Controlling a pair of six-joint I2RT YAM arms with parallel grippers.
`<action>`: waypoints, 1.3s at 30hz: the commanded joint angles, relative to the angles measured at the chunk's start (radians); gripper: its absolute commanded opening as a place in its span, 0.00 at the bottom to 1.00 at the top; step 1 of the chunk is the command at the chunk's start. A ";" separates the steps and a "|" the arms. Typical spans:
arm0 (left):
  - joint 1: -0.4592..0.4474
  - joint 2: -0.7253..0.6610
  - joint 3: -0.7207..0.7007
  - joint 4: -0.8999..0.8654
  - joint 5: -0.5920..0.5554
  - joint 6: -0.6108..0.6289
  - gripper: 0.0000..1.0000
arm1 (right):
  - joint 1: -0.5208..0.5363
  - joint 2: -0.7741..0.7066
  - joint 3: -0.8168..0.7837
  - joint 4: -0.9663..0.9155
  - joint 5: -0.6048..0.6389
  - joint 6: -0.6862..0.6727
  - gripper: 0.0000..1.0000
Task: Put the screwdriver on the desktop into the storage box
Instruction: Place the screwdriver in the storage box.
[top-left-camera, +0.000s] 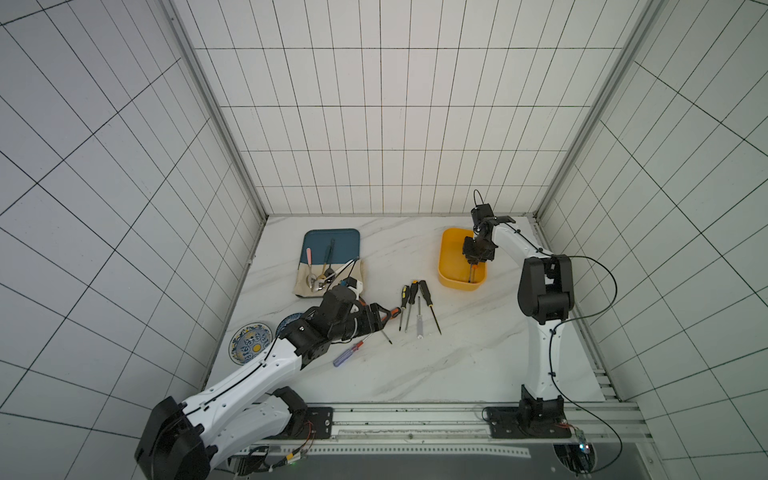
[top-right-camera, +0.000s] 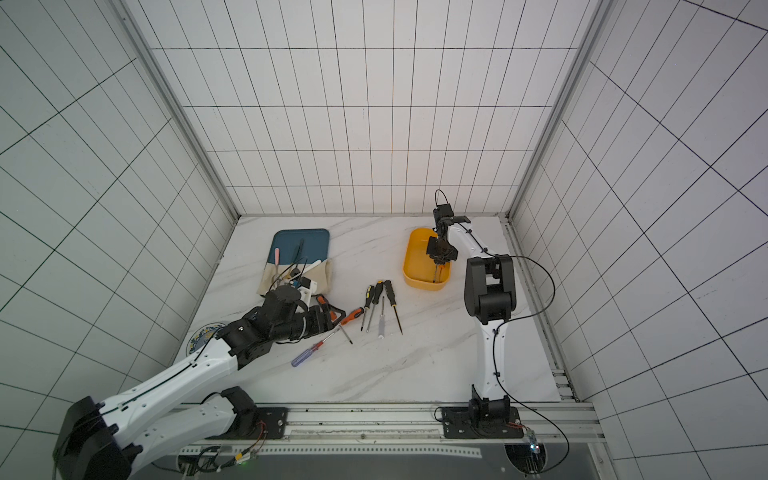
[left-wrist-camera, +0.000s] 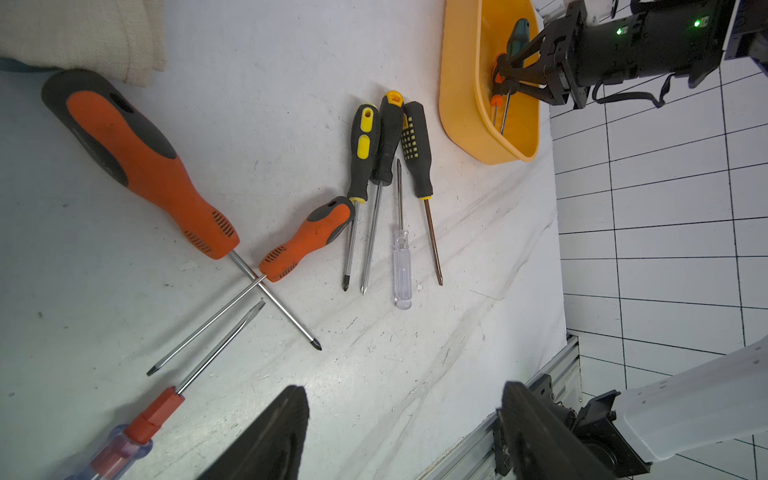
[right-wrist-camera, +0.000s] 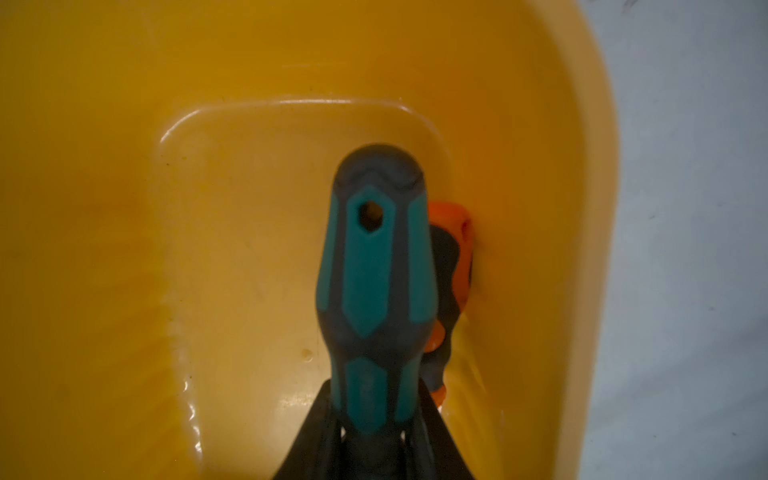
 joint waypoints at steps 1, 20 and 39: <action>0.006 -0.002 -0.003 -0.010 -0.002 0.011 0.77 | -0.006 0.028 0.054 -0.006 0.022 0.014 0.24; 0.007 -0.002 0.004 -0.021 -0.002 0.008 0.77 | -0.004 0.072 0.061 -0.024 0.007 0.026 0.35; 0.013 0.002 0.012 -0.024 -0.010 0.014 0.77 | 0.022 -0.098 -0.057 0.010 0.022 0.018 0.37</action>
